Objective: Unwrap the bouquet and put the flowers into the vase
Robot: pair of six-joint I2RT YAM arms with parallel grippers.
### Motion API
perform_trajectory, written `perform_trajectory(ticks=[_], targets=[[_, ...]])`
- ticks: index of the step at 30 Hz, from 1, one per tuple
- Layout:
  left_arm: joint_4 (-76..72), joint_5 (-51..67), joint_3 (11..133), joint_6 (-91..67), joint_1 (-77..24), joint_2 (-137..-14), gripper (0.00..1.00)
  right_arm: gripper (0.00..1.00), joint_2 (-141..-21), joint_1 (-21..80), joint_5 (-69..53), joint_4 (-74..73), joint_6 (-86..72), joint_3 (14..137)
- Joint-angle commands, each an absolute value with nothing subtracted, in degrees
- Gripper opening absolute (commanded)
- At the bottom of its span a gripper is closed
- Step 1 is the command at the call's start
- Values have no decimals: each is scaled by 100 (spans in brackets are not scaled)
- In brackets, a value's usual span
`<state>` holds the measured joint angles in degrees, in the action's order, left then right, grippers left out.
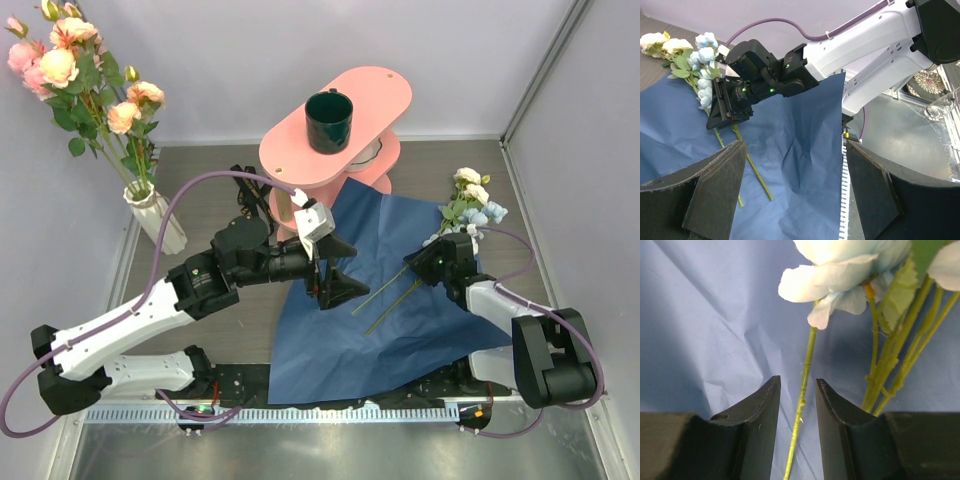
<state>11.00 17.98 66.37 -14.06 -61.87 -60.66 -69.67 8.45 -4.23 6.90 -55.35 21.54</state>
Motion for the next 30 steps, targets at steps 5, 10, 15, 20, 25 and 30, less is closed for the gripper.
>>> perform_trajectory(ticks=[5, 10, 15, 20, 25, 30], targets=[[932, 1670, 6618, -1274, -6205, -6205, 84, 34, -7303, 844, -510, 1573, -5502, 2180], [932, 1626, 6609, -1257, -6205, -6284, 84, 24, -7418, 844, -536, 1626, -5432, 2224], [940, 1600, 6601, -1266, -6205, -6328, 84, 8, -7348, 844, -422, 1556, -5344, 2259], [949, 1573, 6601, -1274, -6205, -6363, 84, 1, -7164, 844, -413, 1564, -5265, 2206], [949, 1574, 6601, -1283, -6205, -6390, 84, 1, -6365, 844, -597, 1801, -5037, 2022], [949, 1591, 6601, -1301, -6205, -6407, 84, 1, -5293, 835, -765, 2065, -4641, 1802]])
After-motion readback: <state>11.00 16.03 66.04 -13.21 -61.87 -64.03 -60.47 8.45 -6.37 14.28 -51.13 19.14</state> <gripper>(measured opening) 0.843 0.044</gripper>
